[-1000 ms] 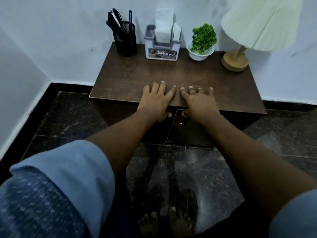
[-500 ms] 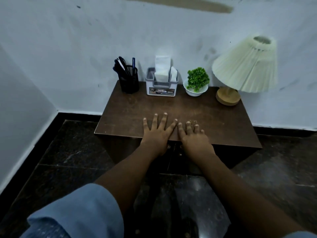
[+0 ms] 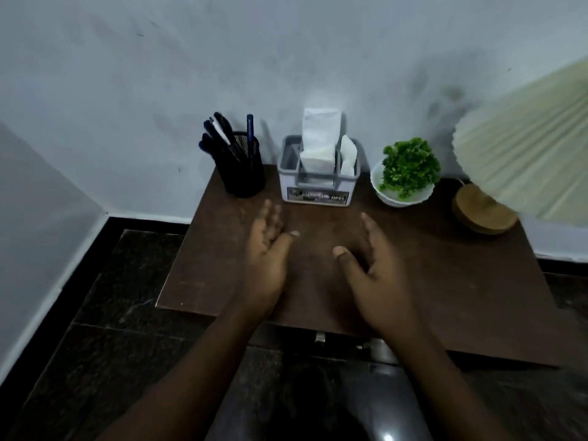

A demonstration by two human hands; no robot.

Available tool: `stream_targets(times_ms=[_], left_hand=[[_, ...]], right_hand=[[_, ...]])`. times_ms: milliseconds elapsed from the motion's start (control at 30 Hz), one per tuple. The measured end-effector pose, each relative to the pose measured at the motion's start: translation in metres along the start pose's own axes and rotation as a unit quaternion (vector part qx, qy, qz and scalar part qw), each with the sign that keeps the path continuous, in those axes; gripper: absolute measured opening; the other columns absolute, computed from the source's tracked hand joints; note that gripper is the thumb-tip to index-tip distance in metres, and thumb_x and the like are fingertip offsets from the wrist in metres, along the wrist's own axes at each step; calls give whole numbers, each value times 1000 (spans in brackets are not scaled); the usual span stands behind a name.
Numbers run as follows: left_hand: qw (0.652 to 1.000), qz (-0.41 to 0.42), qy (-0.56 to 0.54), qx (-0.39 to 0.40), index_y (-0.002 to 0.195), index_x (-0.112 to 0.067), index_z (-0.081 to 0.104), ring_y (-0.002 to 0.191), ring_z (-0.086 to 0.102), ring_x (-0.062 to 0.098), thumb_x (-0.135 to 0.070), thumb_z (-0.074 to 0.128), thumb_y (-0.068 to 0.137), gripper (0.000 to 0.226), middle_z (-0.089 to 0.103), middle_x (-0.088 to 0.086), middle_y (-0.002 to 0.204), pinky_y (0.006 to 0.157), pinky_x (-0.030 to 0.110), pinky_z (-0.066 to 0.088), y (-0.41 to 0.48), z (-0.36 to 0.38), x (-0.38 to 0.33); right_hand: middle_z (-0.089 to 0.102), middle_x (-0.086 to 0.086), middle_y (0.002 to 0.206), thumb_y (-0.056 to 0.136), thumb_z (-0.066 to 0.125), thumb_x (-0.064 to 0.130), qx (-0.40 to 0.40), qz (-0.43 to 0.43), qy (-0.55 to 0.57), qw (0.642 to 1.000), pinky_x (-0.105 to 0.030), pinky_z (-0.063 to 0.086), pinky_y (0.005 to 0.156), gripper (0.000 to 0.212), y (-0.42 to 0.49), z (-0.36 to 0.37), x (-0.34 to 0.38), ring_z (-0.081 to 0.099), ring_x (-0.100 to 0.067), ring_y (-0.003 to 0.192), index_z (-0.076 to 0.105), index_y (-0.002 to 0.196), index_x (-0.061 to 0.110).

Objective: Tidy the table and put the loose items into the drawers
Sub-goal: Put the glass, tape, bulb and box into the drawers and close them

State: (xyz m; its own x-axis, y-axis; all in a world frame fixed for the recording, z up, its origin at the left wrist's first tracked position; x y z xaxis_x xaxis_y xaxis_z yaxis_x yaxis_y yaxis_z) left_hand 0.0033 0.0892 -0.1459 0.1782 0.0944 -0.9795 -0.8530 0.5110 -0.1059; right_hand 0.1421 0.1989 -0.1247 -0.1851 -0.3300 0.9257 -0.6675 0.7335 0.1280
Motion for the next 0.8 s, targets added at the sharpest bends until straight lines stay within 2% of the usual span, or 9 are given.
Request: stream_targets(times_ms=[33, 100, 200, 300, 400, 500, 600, 667, 800], left_hand=[[999, 12, -14, -46, 153, -20, 40, 128, 54, -11, 12, 54, 97, 66, 52, -6, 152, 97, 12, 50, 12, 4, -3], [997, 26, -21, -74, 156, -12, 39, 138, 50, 0, 12, 51, 98, 64, 47, 1, 158, 104, 15, 47, 38, 15, -13], [998, 29, 47, -39, 159, -11, 35, 142, 48, 5, 14, 47, 97, 68, 48, -2, 158, 114, 24, 44, 50, 23, -26], [990, 31, 136, -6, 160, -17, 36, 145, 45, 4, 10, 49, 97, 70, 49, -6, 157, 121, 31, 37, 48, 28, -34], [986, 2, 168, 9, 158, -18, 38, 140, 50, 6, 3, 53, 94, 70, 54, -5, 152, 119, 40, 41, 45, 29, -40], [977, 10, 214, 2, 158, -15, 38, 141, 49, 9, -11, 54, 83, 77, 53, -1, 153, 120, 44, 39, 47, 30, -41], [978, -5, 210, -6, 158, -16, 38, 140, 49, 13, -13, 54, 80, 80, 53, -1, 152, 118, 47, 40, 47, 31, -39], [980, -22, 198, -6, 158, -18, 38, 138, 52, 9, -13, 55, 80, 80, 55, -3, 150, 117, 44, 43, 47, 29, -39], [980, -15, 199, 4, 154, -24, 44, 125, 54, -13, -15, 57, 81, 75, 60, -23, 136, 106, 16, 44, 48, 26, -40]], right_hand=[[43, 9, 157, 89, 67, 34, 10, 13, 36, 999, -35, 34, 121, 76, 9, 12, 1, 40, -3, 144, 35, 157, 23], [32, 1, 165, 89, 66, 27, 17, 31, 50, 998, -46, 28, 124, 84, 29, 31, -2, 30, -13, 152, 25, 161, 18], [22, -3, 169, 87, 65, 22, -12, 57, 26, 998, -49, 25, 124, 93, 42, 45, -6, 23, -17, 156, 14, 163, 14], [13, 0, 172, 85, 68, 29, -4, 86, -4, 996, -50, 27, 123, 102, 45, 45, 2, 22, -20, 156, 2, 163, 24], [16, -6, 171, 83, 76, 21, -5, 102, -36, 994, -51, 26, 123, 108, 49, 47, 6, 20, -23, 156, 3, 162, 20], [21, -10, 168, 77, 81, 12, -37, 111, -36, 992, -50, 24, 123, 110, 55, 50, 12, 18, -22, 155, 11, 162, 11], [28, -9, 165, 74, 82, 14, -67, 116, -30, 990, -50, 27, 122, 109, 57, 53, 14, 23, -23, 152, 17, 162, 9], [29, -11, 163, 73, 81, 18, -80, 110, -40, 990, -51, 27, 121, 109, 56, 55, 13, 25, -24, 152, 18, 161, 8], [26, -12, 164, 73, 77, 29, -83, 97, -63, 990, -53, 26, 122, 109, 57, 57, 11, 23, -25, 153, 16, 161, 9]])
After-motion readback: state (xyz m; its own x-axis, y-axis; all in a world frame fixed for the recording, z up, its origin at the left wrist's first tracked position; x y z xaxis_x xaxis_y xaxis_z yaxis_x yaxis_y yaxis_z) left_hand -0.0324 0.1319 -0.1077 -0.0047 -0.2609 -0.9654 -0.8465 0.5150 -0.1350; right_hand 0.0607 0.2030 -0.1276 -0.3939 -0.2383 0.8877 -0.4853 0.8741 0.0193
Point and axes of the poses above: each hand's wrist, its own y-axis towards the middle knuckle, its own z-axis out of the palm, x = y × z, the point moved 1 cm from there along y, towards the middle knuckle
